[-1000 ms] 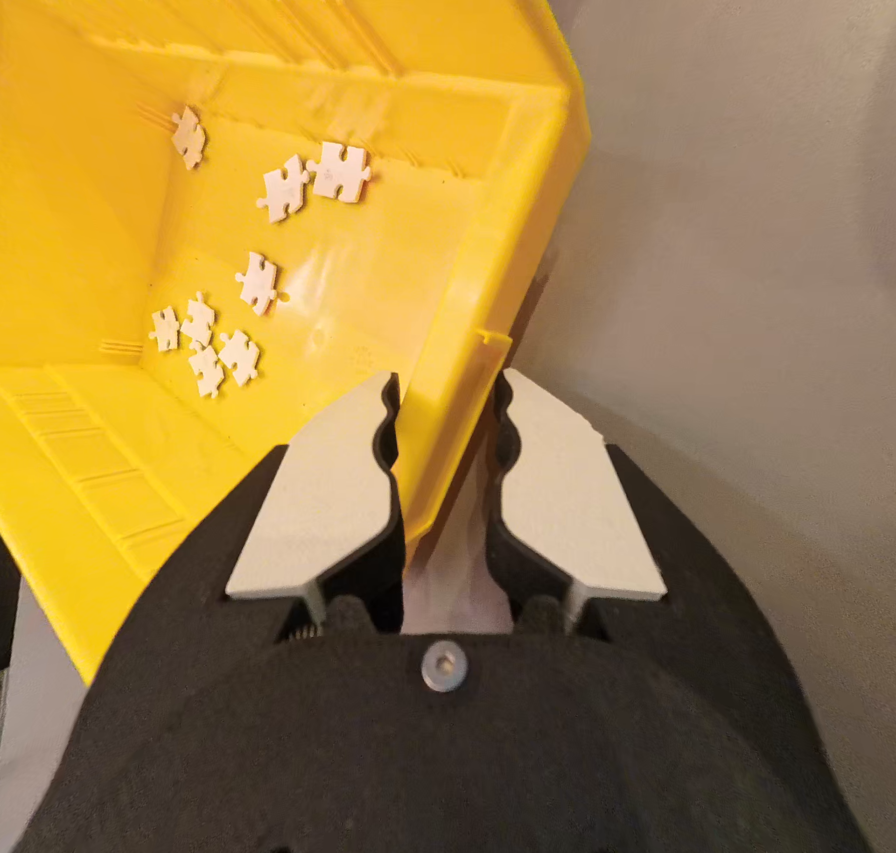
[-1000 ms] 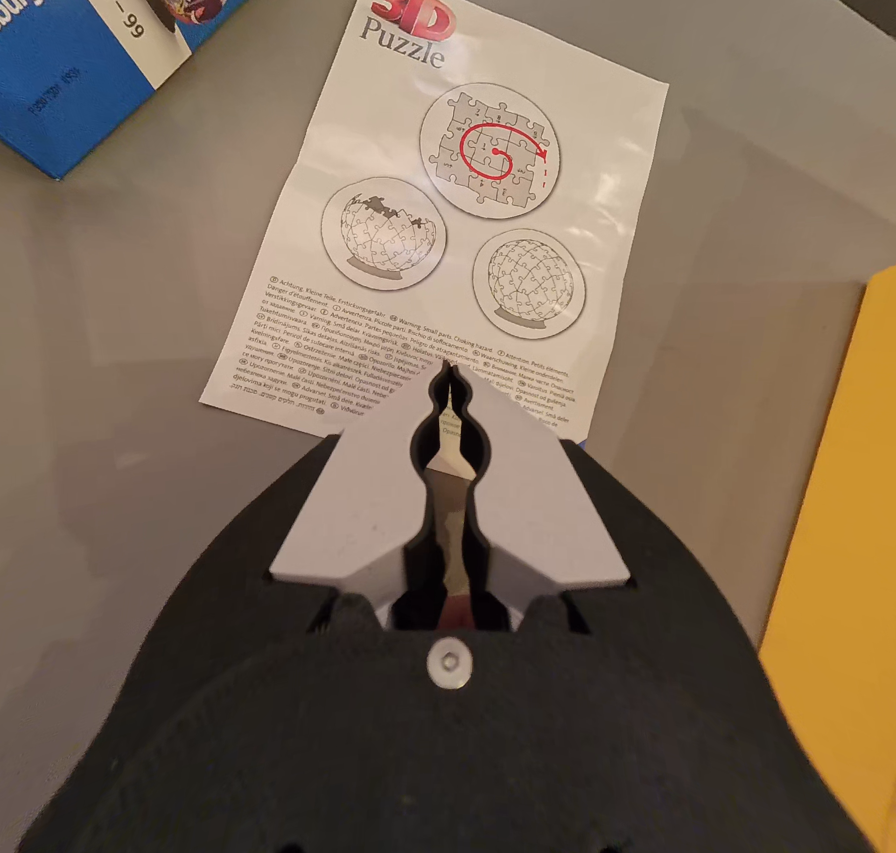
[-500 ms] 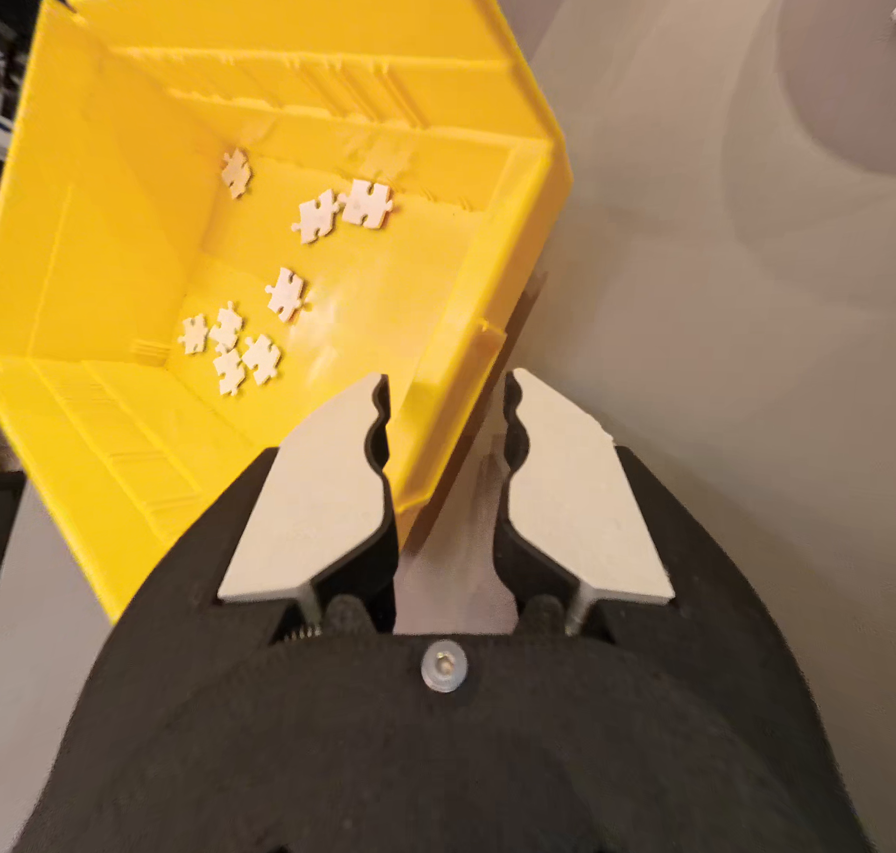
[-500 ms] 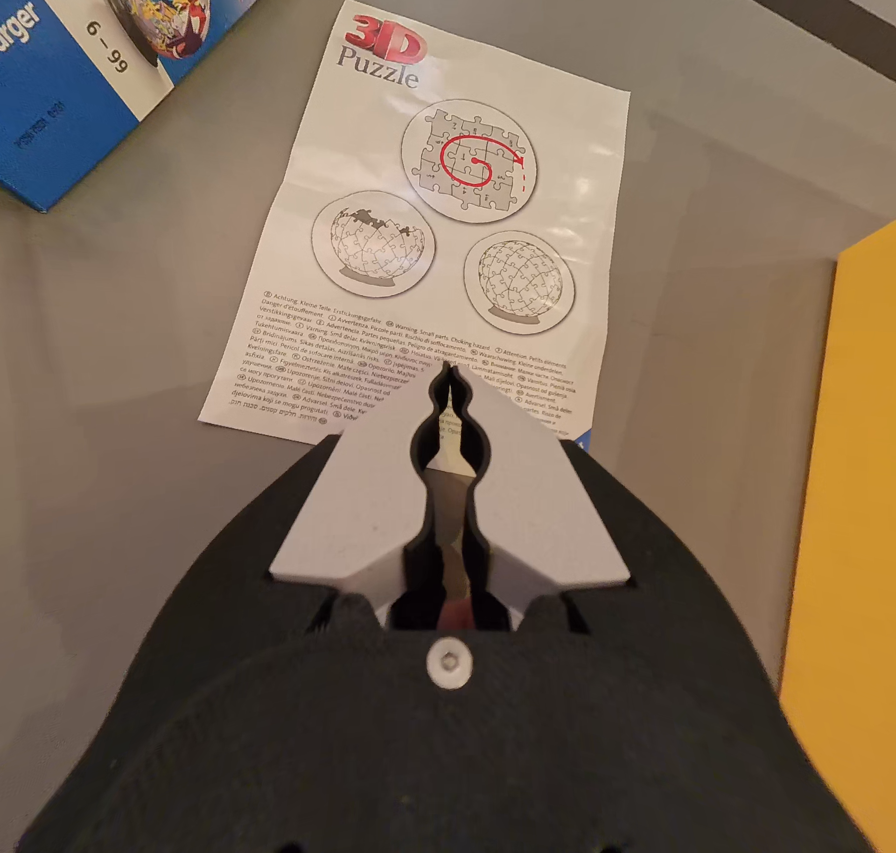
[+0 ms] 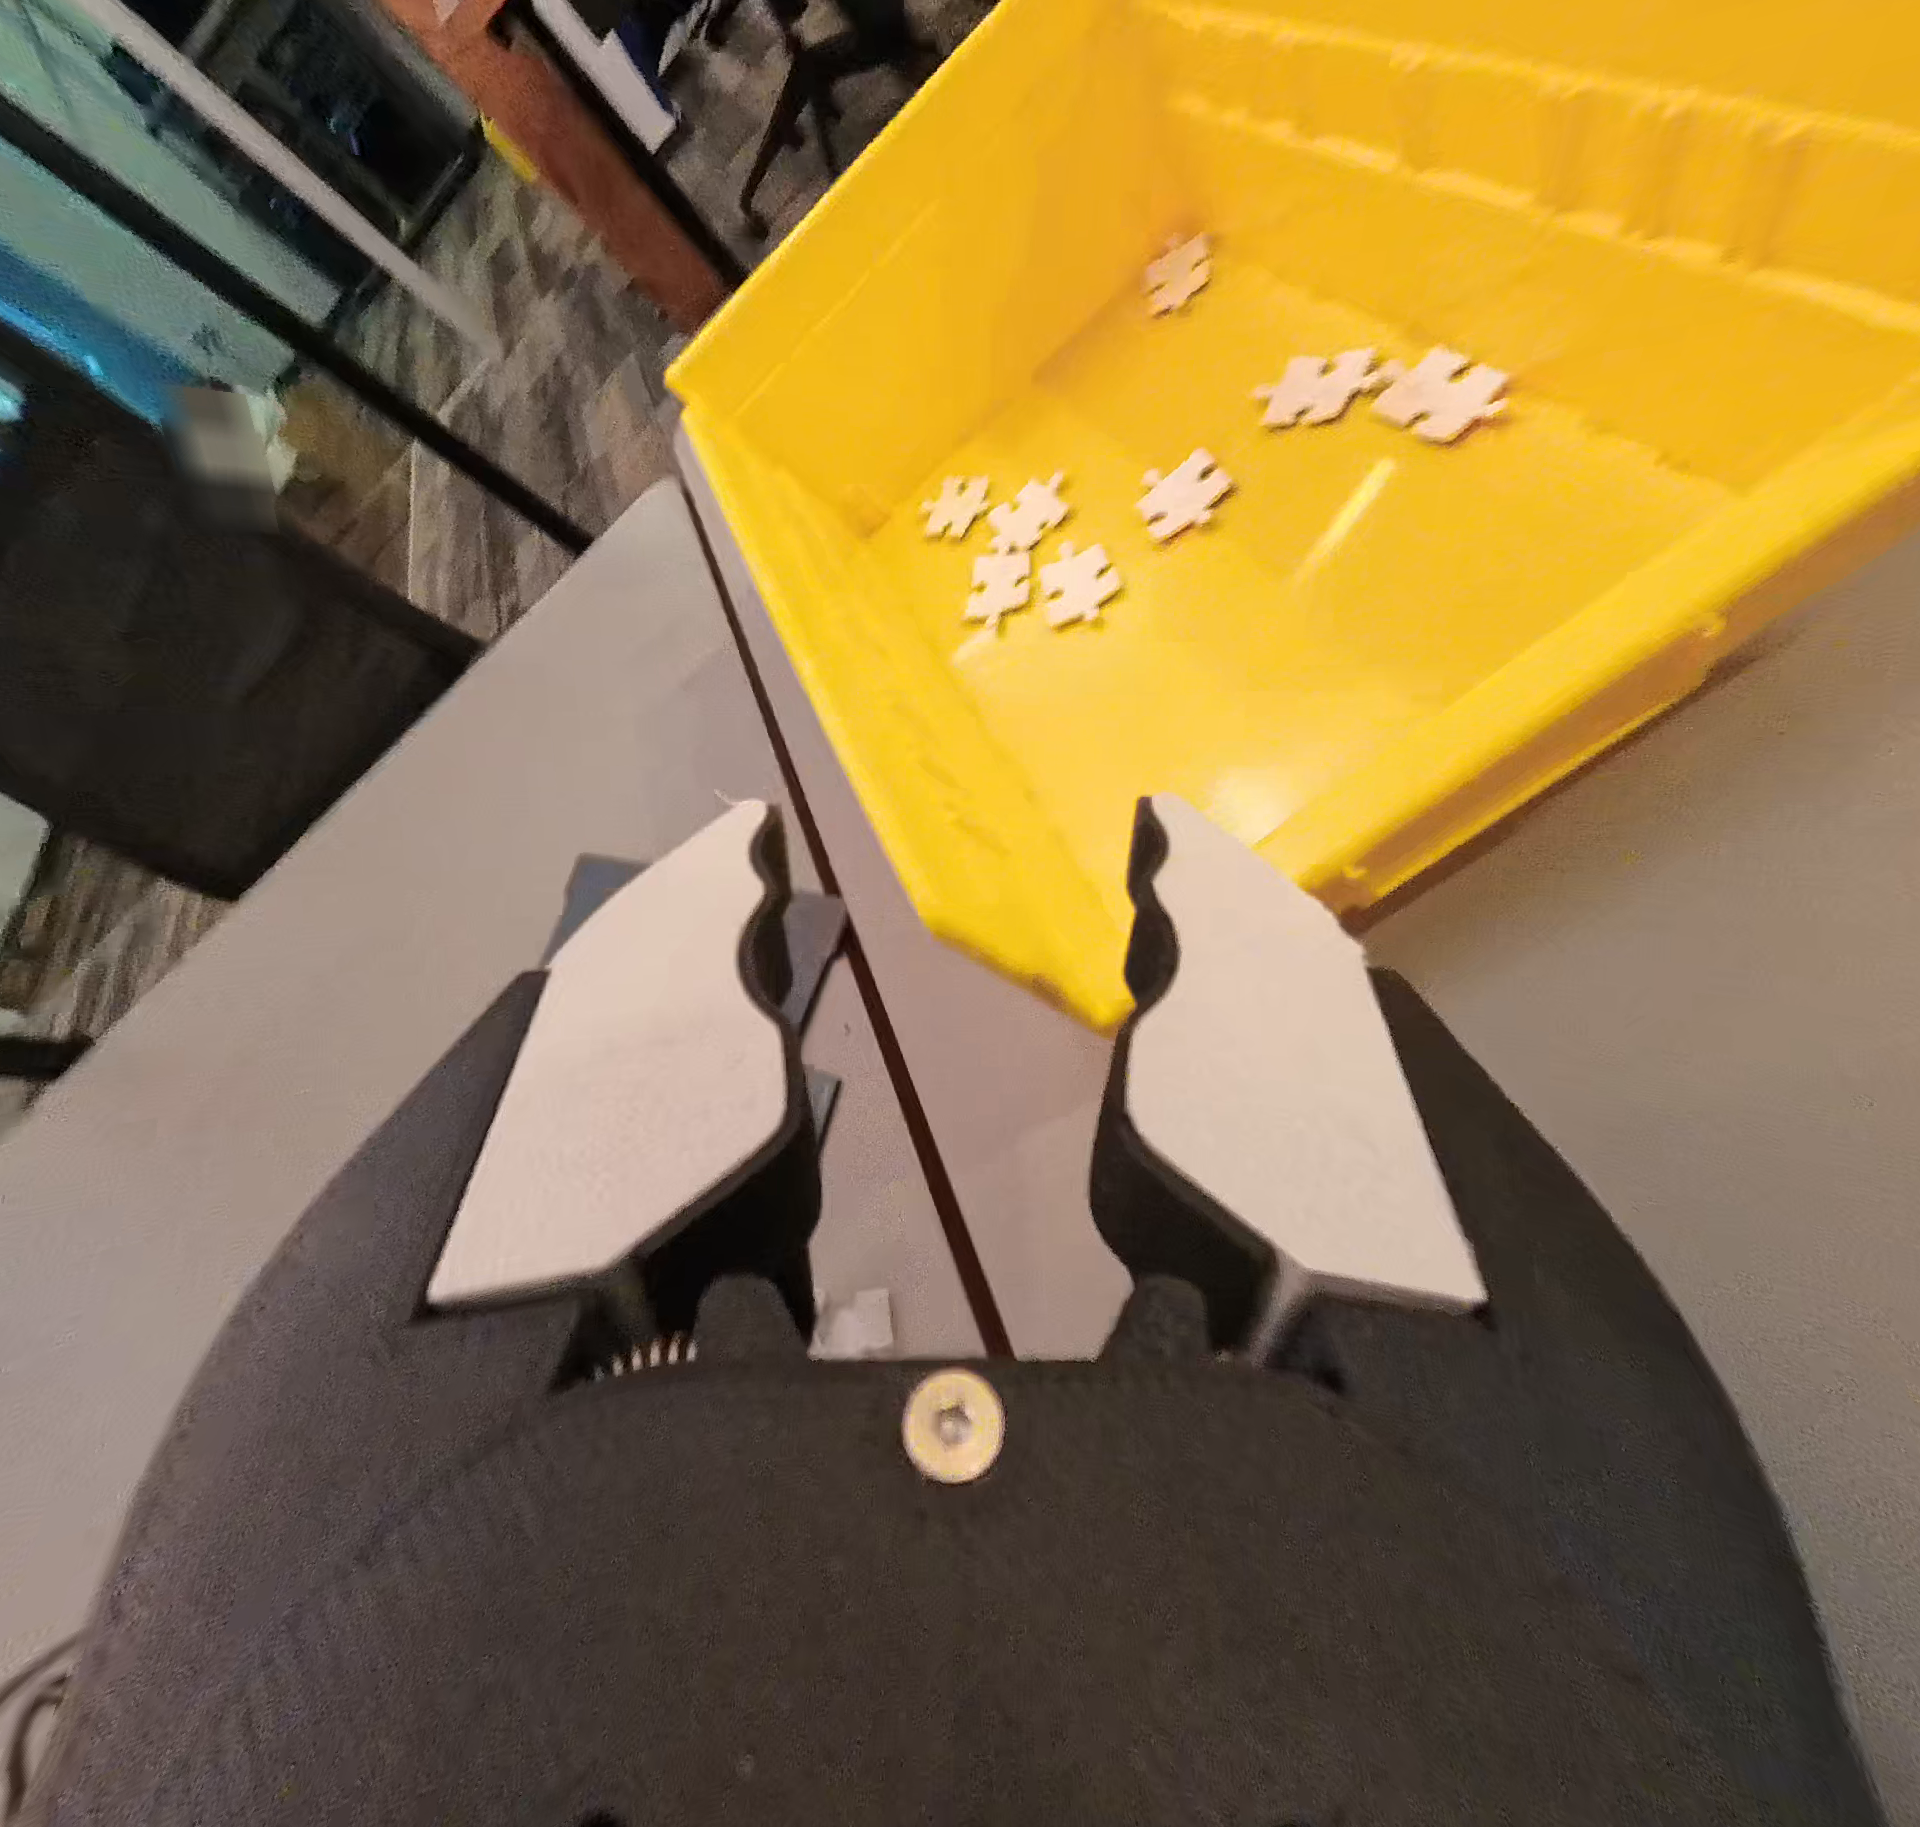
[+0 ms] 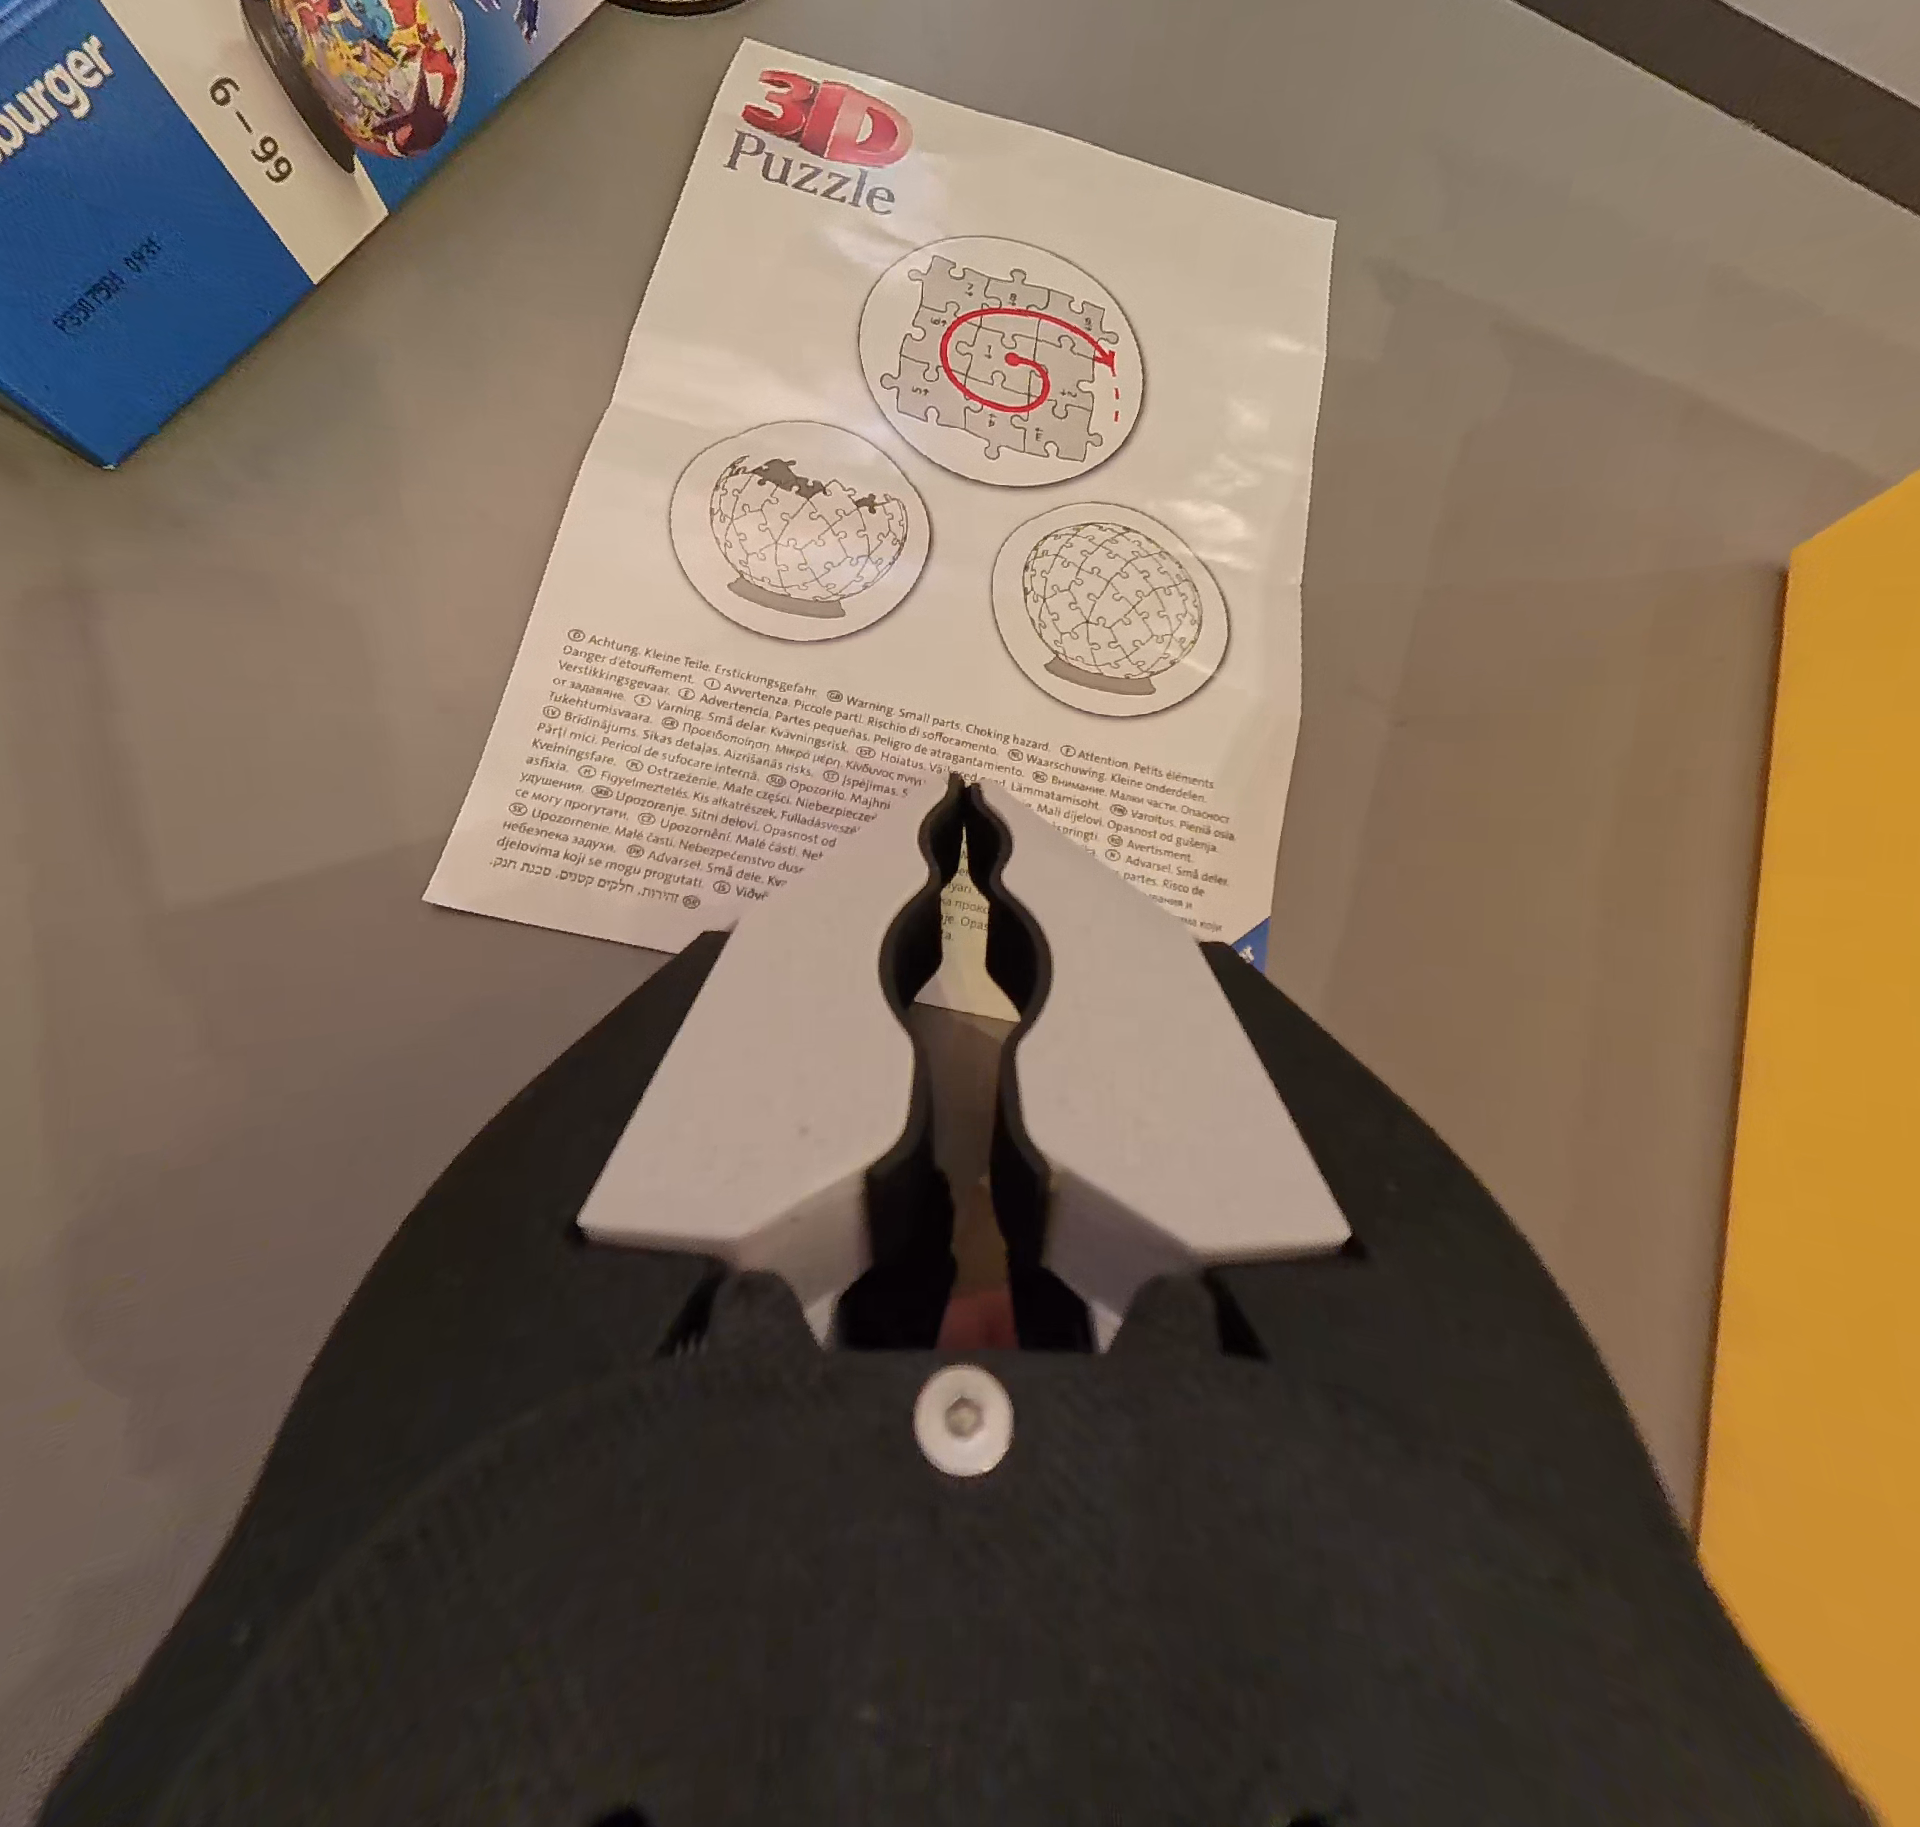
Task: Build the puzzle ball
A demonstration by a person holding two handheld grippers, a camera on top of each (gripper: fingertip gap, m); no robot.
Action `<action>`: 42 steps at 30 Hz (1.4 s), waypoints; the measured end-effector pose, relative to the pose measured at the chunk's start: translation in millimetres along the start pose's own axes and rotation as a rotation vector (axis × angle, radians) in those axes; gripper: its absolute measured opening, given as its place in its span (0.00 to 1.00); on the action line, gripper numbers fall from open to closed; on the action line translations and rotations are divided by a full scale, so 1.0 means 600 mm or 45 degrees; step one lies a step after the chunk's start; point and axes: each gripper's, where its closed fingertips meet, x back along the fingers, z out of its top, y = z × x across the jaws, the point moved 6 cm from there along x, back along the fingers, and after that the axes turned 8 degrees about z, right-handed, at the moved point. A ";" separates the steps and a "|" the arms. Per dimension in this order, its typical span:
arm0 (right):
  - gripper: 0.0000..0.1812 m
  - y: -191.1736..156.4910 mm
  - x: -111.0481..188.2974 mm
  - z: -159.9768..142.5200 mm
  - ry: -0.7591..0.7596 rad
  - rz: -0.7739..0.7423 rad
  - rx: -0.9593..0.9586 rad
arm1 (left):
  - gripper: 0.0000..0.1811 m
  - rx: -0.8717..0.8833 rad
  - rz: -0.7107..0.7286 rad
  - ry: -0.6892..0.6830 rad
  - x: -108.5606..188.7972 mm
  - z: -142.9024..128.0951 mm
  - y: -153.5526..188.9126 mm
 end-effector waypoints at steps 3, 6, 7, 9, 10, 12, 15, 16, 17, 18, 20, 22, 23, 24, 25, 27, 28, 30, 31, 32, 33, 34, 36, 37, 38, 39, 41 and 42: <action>0.00 0.000 0.000 0.000 0.001 -0.005 0.006 | 0.35 0.126 -0.077 -0.109 -0.019 -0.025 0.000; 0.00 -0.001 0.000 0.000 0.002 -0.006 0.009 | 0.31 0.220 -0.167 -0.188 -0.045 -0.048 0.010; 0.00 -0.001 0.000 0.000 0.002 -0.005 0.008 | 0.27 0.256 -0.180 -0.188 -0.052 -0.052 0.012; 0.00 0.000 0.000 -0.001 0.003 -0.004 0.008 | 0.17 0.316 -0.222 -0.191 -0.063 -0.057 0.015; 0.00 0.000 0.000 0.000 0.003 -0.004 0.008 | 0.12 0.336 -0.233 -0.194 -0.067 -0.057 0.016; 0.00 0.000 0.000 0.000 0.004 0.000 0.006 | 0.07 0.351 -0.216 -0.190 -0.075 -0.056 0.015; 0.00 0.000 0.000 0.000 0.004 0.004 0.005 | 0.04 0.376 -0.178 -0.191 -0.084 -0.053 0.007; 0.00 0.000 0.000 0.000 0.004 0.005 0.005 | 0.04 0.406 -0.171 -0.182 -0.087 -0.053 0.002; 0.00 0.000 0.000 0.000 0.004 0.006 0.004 | 0.03 0.486 -0.191 -0.166 -0.090 -0.050 -0.003; 0.00 0.000 0.000 0.000 0.005 0.007 0.004 | 0.02 0.544 -0.194 -0.149 -0.092 -0.048 -0.011; 0.00 0.000 -0.001 0.000 0.005 0.009 0.003 | 0.02 0.558 -0.166 -0.134 -0.098 -0.045 -0.027; 0.00 0.001 -0.001 0.000 0.005 0.012 0.002 | 0.02 0.624 -0.192 -0.107 -0.102 -0.034 -0.040; 0.00 0.001 -0.001 0.000 0.006 0.014 0.001 | 0.02 0.618 -0.191 -0.103 -0.104 -0.027 -0.044; 0.00 0.001 -0.001 -0.001 0.006 0.017 -0.001 | 0.02 0.615 -0.184 -0.093 -0.105 -0.020 -0.047; 0.00 0.001 -0.001 0.000 0.007 0.020 -0.003 | 0.02 0.613 -0.174 -0.081 -0.107 -0.012 -0.052; 0.00 0.001 -0.001 -0.001 0.008 0.027 -0.009 | 0.02 0.612 -0.146 -0.066 -0.110 0.001 -0.063; 0.00 0.002 -0.001 -0.001 0.009 0.030 -0.011 | 0.02 0.628 -0.132 -0.057 -0.112 0.006 -0.072; 0.00 0.002 -0.001 -0.001 0.009 0.037 -0.018 | 0.03 0.679 -0.100 -0.032 -0.113 0.015 -0.093; 0.00 0.002 -0.001 -0.001 0.010 0.040 -0.021 | 0.03 0.708 -0.088 -0.020 -0.114 0.019 -0.103; 0.00 0.003 -0.001 -0.001 0.010 0.044 -0.024 | 0.03 0.735 -0.069 -0.014 -0.115 0.023 -0.112; 0.00 0.003 -0.001 -0.001 0.011 0.047 -0.028 | 0.03 0.761 -0.043 -0.008 -0.118 0.025 -0.118; 0.00 0.003 -0.001 -0.001 0.011 0.049 -0.032 | 0.04 0.800 -0.022 0.000 -0.120 0.025 -0.125; 0.00 0.003 -0.001 0.000 0.011 0.050 -0.032 | 0.04 0.884 0.002 -0.002 -0.127 0.021 -0.131; 0.00 0.003 -0.002 0.000 0.011 0.050 -0.032 | 0.03 0.920 0.013 -0.003 -0.133 0.017 -0.130; 0.00 0.003 -0.002 0.000 0.010 0.049 -0.033 | 0.03 0.963 0.016 -0.007 -0.139 0.014 -0.125; 0.00 0.003 -0.002 0.000 0.009 0.045 -0.029 | 0.03 0.996 0.018 -0.023 -0.145 0.010 -0.117; 0.00 0.002 -0.002 0.000 0.008 0.044 -0.020 | 0.03 1.026 0.044 -0.057 -0.154 0.003 -0.100; 0.00 0.001 -0.003 0.001 0.007 0.042 -0.017 | 0.04 1.036 0.057 -0.084 -0.159 -0.001 -0.089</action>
